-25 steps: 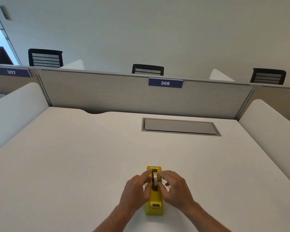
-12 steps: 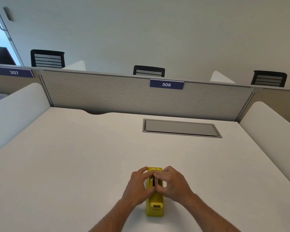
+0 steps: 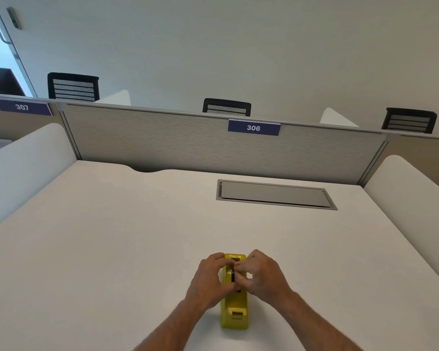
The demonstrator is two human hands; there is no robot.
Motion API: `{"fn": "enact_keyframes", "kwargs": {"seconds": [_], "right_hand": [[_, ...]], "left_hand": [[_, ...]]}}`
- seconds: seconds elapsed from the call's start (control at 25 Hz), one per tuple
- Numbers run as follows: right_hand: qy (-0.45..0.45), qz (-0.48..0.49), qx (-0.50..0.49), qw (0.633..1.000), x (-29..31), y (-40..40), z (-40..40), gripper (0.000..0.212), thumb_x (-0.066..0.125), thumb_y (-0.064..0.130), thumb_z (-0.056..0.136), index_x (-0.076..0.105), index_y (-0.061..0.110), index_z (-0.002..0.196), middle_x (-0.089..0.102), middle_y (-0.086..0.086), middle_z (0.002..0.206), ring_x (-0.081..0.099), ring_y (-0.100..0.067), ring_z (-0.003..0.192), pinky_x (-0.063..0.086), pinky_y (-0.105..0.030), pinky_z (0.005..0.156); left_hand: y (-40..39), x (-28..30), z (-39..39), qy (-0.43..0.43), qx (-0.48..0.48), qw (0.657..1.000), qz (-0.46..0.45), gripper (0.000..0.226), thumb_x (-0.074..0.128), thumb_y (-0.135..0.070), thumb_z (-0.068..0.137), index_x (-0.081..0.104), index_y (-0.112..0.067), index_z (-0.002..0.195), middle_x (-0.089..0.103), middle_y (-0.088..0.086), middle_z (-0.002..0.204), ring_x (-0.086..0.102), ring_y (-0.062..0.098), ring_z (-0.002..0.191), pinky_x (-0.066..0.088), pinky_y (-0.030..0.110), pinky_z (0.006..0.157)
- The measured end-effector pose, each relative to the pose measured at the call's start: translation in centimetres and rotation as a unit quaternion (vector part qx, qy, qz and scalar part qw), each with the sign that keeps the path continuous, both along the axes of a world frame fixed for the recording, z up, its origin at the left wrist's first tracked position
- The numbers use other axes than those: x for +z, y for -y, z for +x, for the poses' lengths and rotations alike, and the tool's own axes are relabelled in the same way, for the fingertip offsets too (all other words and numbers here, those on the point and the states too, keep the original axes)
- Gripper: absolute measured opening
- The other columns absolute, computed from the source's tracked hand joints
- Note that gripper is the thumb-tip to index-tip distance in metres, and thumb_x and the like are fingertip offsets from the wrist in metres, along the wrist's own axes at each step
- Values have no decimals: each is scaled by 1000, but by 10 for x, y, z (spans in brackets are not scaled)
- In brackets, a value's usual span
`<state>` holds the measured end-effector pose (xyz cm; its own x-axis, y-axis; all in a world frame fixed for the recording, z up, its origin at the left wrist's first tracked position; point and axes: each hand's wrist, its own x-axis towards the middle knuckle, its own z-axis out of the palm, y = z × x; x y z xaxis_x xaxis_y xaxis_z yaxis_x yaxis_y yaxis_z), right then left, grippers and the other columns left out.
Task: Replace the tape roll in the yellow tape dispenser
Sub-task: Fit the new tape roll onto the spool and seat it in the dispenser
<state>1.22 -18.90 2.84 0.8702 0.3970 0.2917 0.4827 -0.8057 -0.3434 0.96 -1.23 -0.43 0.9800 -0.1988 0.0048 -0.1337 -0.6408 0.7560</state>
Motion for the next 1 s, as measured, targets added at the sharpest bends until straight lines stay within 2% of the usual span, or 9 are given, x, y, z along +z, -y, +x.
{"fn": "enact_keyframes", "kwargs": {"seconds": [0.12,0.28,0.44,0.76,1.0], "right_hand": [[-19,17,-6,1000,0,-1,5,11,61,29,79,70,26,74,70,13,71,50,-6,76,52,-33,58],[-41,51,-12,998,-1,2,7,11,63,35,77,72,30,83,70,15,78,53,-5,80,51,-27,63],[-48,26,8,998,-5,6,7,24,63,44,75,70,33,95,69,18,86,53,-5,85,52,-23,63],[-26,38,31,998,-5,7,7,10,66,31,82,74,27,79,73,19,81,51,-6,78,50,-28,64],[-29,42,38,998,-2,10,7,11,69,35,79,75,28,83,74,19,83,55,-7,80,51,-27,62]], "left_hand": [[0,1,1,-1,0,1000,-5,57,79,-54,69,60,-45,122,46,-17,140,38,3,126,29,18,99],[-1,2,1,1,-2,1000,5,56,80,-52,68,60,-45,120,47,-17,141,40,5,128,31,19,100],[-1,3,0,2,-8,1000,16,54,77,-54,71,58,-45,120,45,-18,142,39,5,128,31,18,99],[-2,4,2,4,-20,1000,20,56,78,-53,67,59,-43,118,47,-19,136,41,2,127,37,21,102],[-1,3,1,14,-26,999,13,54,75,-55,68,60,-42,117,47,-22,131,42,-3,120,41,19,98]]}}
